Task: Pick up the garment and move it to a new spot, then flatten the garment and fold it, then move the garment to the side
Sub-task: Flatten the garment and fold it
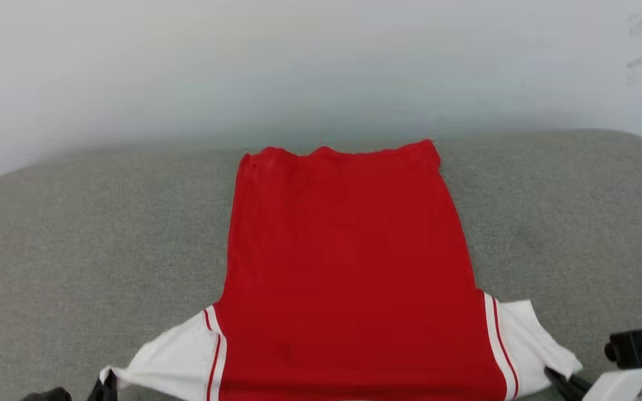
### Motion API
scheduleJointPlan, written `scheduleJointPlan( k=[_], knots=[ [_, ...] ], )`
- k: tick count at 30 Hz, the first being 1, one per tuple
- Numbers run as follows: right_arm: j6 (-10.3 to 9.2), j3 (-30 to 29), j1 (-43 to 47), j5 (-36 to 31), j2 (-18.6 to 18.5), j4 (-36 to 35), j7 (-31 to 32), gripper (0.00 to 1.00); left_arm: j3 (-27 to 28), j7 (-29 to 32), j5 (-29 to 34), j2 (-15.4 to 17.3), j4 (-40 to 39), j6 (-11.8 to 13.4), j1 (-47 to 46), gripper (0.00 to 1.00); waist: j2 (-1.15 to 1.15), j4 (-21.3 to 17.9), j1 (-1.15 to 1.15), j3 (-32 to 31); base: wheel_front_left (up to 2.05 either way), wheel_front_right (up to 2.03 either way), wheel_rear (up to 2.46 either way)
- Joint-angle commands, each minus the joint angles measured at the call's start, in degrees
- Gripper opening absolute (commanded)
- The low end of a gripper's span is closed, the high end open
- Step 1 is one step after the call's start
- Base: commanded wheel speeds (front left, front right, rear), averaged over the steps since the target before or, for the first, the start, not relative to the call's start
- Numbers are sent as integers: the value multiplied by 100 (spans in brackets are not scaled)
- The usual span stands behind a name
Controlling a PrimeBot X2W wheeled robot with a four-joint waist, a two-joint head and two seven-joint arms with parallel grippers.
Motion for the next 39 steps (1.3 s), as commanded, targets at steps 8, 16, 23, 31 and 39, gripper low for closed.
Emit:
scheduleJointPlan(
  k=[8, 16, 23, 31, 39],
  knots=[
    [-10, -930, 1302, -596, 679, -1033, 931, 76, -184, 107, 17, -113, -442, 245, 647, 0, 0, 117, 3, -128, 0, 0, 0],
    [-8, -1378, 979, -681, 946, -1679, 1139, 100, -406, 99, 193, -294, -651, 318, 235, 0, 0, 223, 3, 192, 0, 0, 0],
    [-7, -2101, -891, -795, 818, -1312, 988, 100, -562, -52, 516, -381, -1053, 307, -524, 0, 0, 523, 3, 1068, 0, 0, 0],
    [-7, -2062, -3111, -507, 383, -277, 1482, 100, -774, -274, 798, -579, -1280, 213, -1273, 0, 0, 993, 3, 2013, 0, 0, 0],
    [-7, -1884, -5137, -599, 110, 985, 3265, 100, -1204, -450, 1013, -914, -1305, -4, -1947, 0, 0, 1534, 3, 2793, 0, 0, 0]
  ],
)
